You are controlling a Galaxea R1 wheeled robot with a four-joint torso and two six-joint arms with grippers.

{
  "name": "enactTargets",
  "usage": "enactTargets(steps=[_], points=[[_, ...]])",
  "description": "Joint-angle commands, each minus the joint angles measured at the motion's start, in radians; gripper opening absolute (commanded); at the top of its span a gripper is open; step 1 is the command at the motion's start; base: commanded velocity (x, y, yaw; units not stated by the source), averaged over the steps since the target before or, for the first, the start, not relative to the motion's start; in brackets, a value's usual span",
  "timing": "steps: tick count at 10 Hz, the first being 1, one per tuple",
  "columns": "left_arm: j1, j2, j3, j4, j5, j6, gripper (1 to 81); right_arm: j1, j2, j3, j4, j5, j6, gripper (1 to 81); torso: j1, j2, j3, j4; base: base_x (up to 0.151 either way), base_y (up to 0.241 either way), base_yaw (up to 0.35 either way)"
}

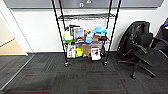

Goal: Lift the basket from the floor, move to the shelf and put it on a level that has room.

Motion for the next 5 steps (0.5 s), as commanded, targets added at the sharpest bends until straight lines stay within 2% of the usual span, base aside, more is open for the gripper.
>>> enactTargets(steps=[1,2,3,4,5], points=[[-0.099,0.005,0.006,-0.003,0.040,0.003,81.1,0.105,-0.015,0.002,0.014,-0.040,0.003,81.1,0.063,-0.099,0.000,0.000,0.000,0.000,0.000],[-0.099,0.005,0.006,-0.003,0.040,0.003,81.1,0.104,-0.014,0.002,0.014,-0.040,0.003,81.1,0.080,-0.124,0.000,0.000,0.000,0.000,0.000],[-0.099,0.005,0.006,-0.004,0.040,0.003,81.1,0.102,-0.012,0.000,0.015,-0.040,0.003,81.1,0.036,-0.058,0.000,0.000,0.000,0.000,0.000],[-0.097,0.002,0.006,-0.004,0.039,0.004,81.1,0.101,-0.011,-0.003,0.015,-0.039,0.003,81.1,0.054,-0.087,-0.093,0.000,0.000,0.000,0.000],[-0.096,-0.005,0.006,-0.006,0.039,0.004,81.1,0.101,-0.009,-0.003,0.017,-0.039,0.003,81.1,0.059,-0.095,-0.095,0.000,0.000,0.000,0.000]])
